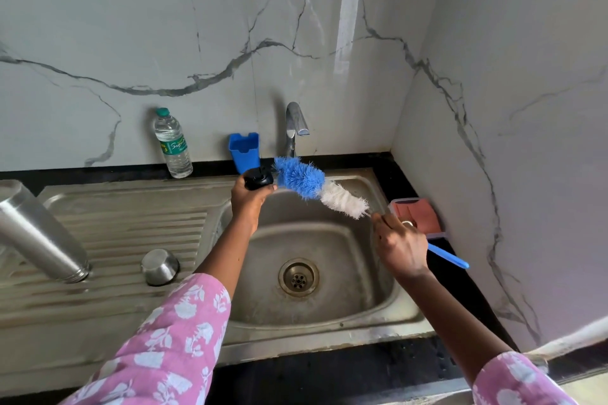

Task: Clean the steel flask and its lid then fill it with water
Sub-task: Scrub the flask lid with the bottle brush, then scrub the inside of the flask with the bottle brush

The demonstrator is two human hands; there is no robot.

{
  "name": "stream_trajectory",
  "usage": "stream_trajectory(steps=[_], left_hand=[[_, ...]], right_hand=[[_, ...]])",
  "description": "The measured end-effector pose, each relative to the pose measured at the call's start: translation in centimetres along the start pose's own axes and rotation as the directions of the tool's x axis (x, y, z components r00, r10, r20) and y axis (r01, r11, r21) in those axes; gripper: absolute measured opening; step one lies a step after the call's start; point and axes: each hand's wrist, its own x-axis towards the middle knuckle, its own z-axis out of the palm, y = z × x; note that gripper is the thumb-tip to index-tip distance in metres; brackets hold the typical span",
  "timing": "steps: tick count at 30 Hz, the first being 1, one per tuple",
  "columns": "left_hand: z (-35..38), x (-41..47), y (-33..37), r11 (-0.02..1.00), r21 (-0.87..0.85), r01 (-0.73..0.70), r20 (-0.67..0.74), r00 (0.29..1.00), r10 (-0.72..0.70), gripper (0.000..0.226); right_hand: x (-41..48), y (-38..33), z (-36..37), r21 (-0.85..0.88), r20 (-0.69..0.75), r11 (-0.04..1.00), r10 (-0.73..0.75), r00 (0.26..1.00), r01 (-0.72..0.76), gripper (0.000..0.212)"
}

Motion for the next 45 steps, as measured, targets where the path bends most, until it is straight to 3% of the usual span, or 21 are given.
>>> stream_trajectory(steps=[5, 12, 14, 17, 23, 30, 45], left_hand=[[-2.3, -0.1, 0.7, 0.987, 0.115, -0.11, -0.064, 0.991, 0.118, 0.059], [-9.0, 0.0, 1.3, 0.969, 0.213, -0.126, -0.304, 0.934, 0.188, 0.059], [-11.5, 0.2, 1.1, 0.961, 0.254, -0.107, -0.376, 0.905, 0.2, 0.055], [-14.3, 0.4, 1.4, 0.946, 0.317, -0.069, -0.486, 0.845, 0.224, 0.058], [-20.3, -0.8, 1.2, 0.93, 0.364, 0.049, -0.658, 0.72, 0.219, 0.065], [-24.8, -2.2, -1.5, 0.913, 0.363, 0.187, -0.671, 0.732, 0.117, 0.067], [-25.8, -2.4, -3.7, 0.882, 0.406, 0.237, -0.66, 0.744, 0.104, 0.062]], right_hand=[[-0.7, -2.4, 0.8, 0.073, 0.098, 0.991, 0.103, 0.99, -0.11, 0.022], [-0.4, -6.5, 1.4, 0.133, 0.193, 0.979, 0.127, 0.973, -0.154, 0.019], [-0.1, -8.0, 1.8, 0.169, 0.219, 0.964, 0.167, 0.961, -0.206, 0.013], [0.2, -9.6, 2.3, 0.192, 0.294, 0.938, 0.225, 0.929, -0.288, 0.024], [0.5, -12.8, 3.2, 0.231, 0.352, 0.945, 0.143, 0.925, -0.234, 0.027], [0.7, -14.9, 3.9, 0.246, 0.359, 0.939, 0.142, 0.923, -0.24, 0.025], [-0.2, -15.3, 4.3, 0.265, 0.326, 0.937, 0.138, 0.935, -0.23, 0.02]])
